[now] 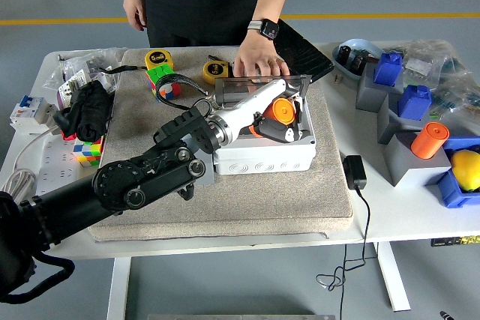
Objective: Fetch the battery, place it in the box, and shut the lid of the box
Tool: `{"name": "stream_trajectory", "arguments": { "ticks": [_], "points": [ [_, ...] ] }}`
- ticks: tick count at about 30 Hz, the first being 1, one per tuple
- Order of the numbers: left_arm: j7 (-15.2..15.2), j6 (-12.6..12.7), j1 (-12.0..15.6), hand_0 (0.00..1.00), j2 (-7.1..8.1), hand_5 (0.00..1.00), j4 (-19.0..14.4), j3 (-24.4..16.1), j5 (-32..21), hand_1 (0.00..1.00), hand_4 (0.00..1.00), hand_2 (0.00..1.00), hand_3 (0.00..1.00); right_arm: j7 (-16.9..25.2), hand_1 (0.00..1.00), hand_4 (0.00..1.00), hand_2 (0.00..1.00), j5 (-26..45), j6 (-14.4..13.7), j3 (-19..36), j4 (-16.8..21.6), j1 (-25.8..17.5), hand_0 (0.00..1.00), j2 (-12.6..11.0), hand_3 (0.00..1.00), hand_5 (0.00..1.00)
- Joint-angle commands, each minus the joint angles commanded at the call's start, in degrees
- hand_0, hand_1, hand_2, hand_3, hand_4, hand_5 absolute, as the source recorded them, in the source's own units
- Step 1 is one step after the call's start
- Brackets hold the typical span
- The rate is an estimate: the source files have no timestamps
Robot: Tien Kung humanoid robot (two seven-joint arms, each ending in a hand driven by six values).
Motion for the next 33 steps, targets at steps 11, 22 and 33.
{"name": "stream_trajectory", "arguments": {
  "ticks": [11, 22, 33],
  "points": [
    [6.2, -2.2, -1.5, 0.24, -0.15, 0.002, -0.7, -1.7, 9.7, 0.198, 0.142, 0.137, 0.179, 0.1, 0.641, 0.886, 0.648, -0.1, 0.0, 0.4, 0.0, -0.4, 0.667, 0.1, 0.54, 0.434],
    [13.1, -6.2, -5.1, 0.24, -0.98, 0.002, -0.7, -0.6, 19.8, 0.203, 0.169, 0.144, 0.177, 0.5, 0.641, 0.886, 0.648, -0.9, -0.6, 1.3, 0.3, 0.0, 0.668, 0.0, 0.539, 0.433],
    [11.3, -6.5, -4.9, 0.417, -0.98, 0.002, 0.2, -0.9, 19.5, 0.56, 0.625, 0.547, 0.572, 0.7, 0.64, 0.885, 0.647, -0.9, -0.4, 1.3, 0.3, -0.2, 0.669, 0.1, 0.539, 0.433]
  ]
}}
